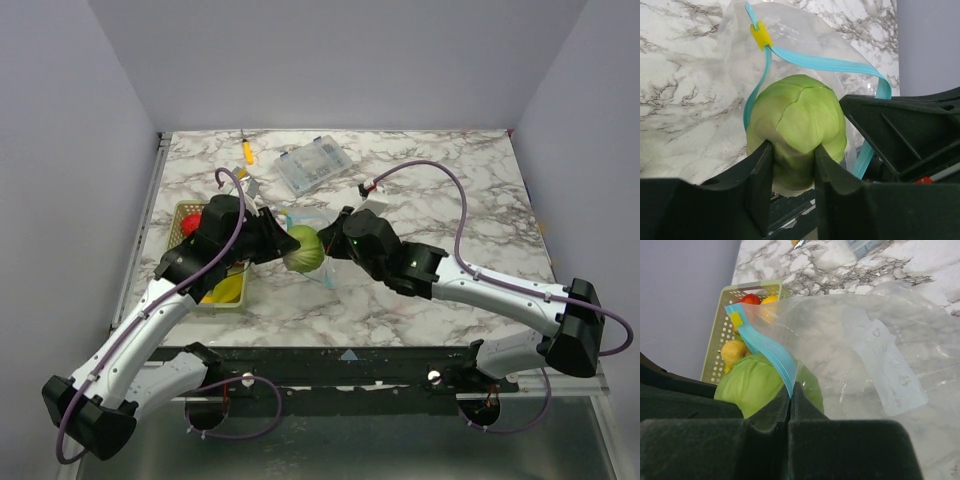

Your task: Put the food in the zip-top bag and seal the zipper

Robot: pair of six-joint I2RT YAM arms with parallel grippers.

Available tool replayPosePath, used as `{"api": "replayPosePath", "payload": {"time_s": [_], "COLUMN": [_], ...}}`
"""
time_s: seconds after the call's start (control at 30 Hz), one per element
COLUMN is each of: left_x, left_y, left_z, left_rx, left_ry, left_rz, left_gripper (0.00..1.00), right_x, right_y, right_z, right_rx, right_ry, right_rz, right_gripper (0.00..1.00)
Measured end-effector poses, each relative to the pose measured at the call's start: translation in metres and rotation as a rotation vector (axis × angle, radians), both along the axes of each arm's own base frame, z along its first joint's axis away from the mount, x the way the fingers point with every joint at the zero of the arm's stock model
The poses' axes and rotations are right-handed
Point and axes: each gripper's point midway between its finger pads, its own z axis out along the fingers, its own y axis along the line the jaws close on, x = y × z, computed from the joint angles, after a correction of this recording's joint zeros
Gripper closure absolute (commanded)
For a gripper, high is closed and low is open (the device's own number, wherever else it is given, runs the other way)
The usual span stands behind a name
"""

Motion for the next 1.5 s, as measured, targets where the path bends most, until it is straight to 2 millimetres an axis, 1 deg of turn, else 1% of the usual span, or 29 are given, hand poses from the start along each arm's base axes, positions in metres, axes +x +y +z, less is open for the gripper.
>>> {"api": "replayPosePath", "payload": {"time_s": [0.07, 0.13, 0.2, 0.23, 0.37, 0.4, 0.43, 0.5, 0.57, 0.63, 0.67, 0.7, 0.8, 0.83, 0.9, 0.93, 1.0, 1.07, 1.1, 1.13, 1.17, 1.2, 1.23, 1.33, 1.37, 1.43, 1.47, 1.5], "left_x": [0.001, 0.004, 0.006, 0.007, 0.013, 0.015, 0.015, 0.018, 0.018, 0.016, 0.014, 0.011, -0.001, -0.007, -0.013, -0.016, -0.020, -0.023, -0.025, -0.027, -0.029, -0.030, -0.030, -0.035, -0.037, -0.039, -0.039, -0.037], "left_y": [0.000, -0.002, -0.003, -0.004, 0.000, 0.001, 0.001, 0.001, 0.000, 0.003, 0.005, 0.006, 0.008, 0.010, 0.014, 0.016, 0.021, 0.026, 0.029, 0.031, 0.032, 0.032, 0.032, 0.030, 0.028, 0.021, 0.019, 0.015], "left_z": [-0.004, -0.012, -0.016, -0.018, -0.013, -0.012, -0.012, -0.011, -0.009, -0.007, -0.005, -0.001, 0.021, 0.033, 0.052, 0.058, 0.066, 0.065, 0.060, 0.052, 0.041, 0.027, 0.018, -0.025, -0.037, -0.052, -0.055, -0.058], "left_rx": [0.009, 0.026, 0.042, 0.053, 0.093, 0.100, 0.106, 0.117, 0.125, 0.141, 0.142, 0.136, 0.103, 0.087, 0.073, 0.065, 0.061, 0.070, 0.075, 0.081, 0.089, 0.100, 0.107, 0.125, 0.125, 0.110, 0.103, 0.097], "left_ry": [0.011, 0.037, 0.048, 0.050, 0.012, 0.005, 0.003, 0.001, -0.007, -0.022, -0.027, -0.045, -0.121, -0.162, -0.230, -0.250, -0.288, -0.307, -0.306, -0.295, -0.277, -0.248, -0.227, -0.117, -0.081, -0.029, -0.015, 0.005], "left_rz": [0.002, 0.003, 0.005, 0.009, 0.039, 0.043, 0.045, 0.045, 0.031, 0.023, 0.022, 0.011, -0.026, -0.038, -0.052, -0.051, -0.050, -0.039, -0.033, -0.032, -0.033, -0.034, -0.034, -0.040, -0.046, -0.064, -0.068, -0.074], "left_gripper": [0.75, 0.75, 0.77, 0.78, 0.79, 0.74, 0.65, 0.41, 0.25, 0.12, 0.08, 0.02, 0.02, 0.01, 0.06, 0.11, 0.19, 0.20, 0.20, 0.19, 0.16, 0.13, 0.12, 0.12, 0.15, 0.32, 0.39, 0.48], "right_x": [-0.001, -0.002, -0.004, -0.004, -0.005, -0.007, -0.008, -0.010, -0.009, -0.004, -0.001, 0.002, 0.007, 0.008, 0.006, 0.004, 0.002, 0.000, 0.000, 0.000, 0.000, 0.000, 0.000, -0.001, -0.001, -0.002, -0.002, -0.002], "right_y": [0.001, 0.003, 0.008, 0.010, 0.020, 0.022, 0.025, 0.029, 0.032, 0.029, 0.027, 0.024, 0.010, 0.007, 0.004, 0.004, 0.004, 0.005, 0.005, 0.005, 0.004, 0.004, 0.003, 0.003, 0.002, 0.002, 0.002, 0.002], "right_z": [-0.001, -0.001, 0.002, 0.004, 0.012, 0.014, 0.017, 0.021, 0.024, 0.025, 0.026, 0.024, 0.004, -0.003, -0.012, -0.014, -0.013, -0.008, -0.004, -0.001, 0.001, 0.004, 0.005, 0.009, 0.010, 0.012, 0.012, 0.012], "right_rx": [-0.016, -0.030, -0.035, -0.043, -0.042, -0.034, -0.025, -0.009, 0.009, 0.026, 0.044, 0.061, 0.063, 0.058, 0.053, 0.055, 0.068, 0.084, 0.094, 0.102, 0.109, 0.115, 0.118, 0.127, 0.130, 0.134, 0.135, 0.135], "right_ry": [-0.006, -0.009, -0.010, -0.010, -0.011, -0.009, -0.007, -0.005, -0.006, 0.003, 0.003, 0.004, 0.038, 0.051, 0.070, 0.077, 0.079, 0.074, 0.068, 0.064, 0.060, 0.056, 0.054, 0.050, 0.047, 0.045, 0.045, 0.045], "right_rz": [0.018, 0.039, 0.060, 0.068, 0.105, 0.118, 0.131, 0.148, 0.147, 0.130, 0.123, 0.118, 0.100, 0.096, 0.096, 0.104, 0.108, 0.114, 0.114, 0.114, 0.114, 0.112, 0.112, 0.115, 0.116, 0.117, 0.117, 0.118], "right_gripper": [0.99, 0.99, 0.99, 0.99, 0.99, 0.99, 1.00, 0.99, 1.00, 0.99, 0.99, 0.99, 1.00, 1.00, 0.99, 0.99, 0.99, 0.99, 0.99, 0.99, 0.99, 0.99, 0.99, 0.99, 0.99, 0.99, 0.99, 0.99]}}
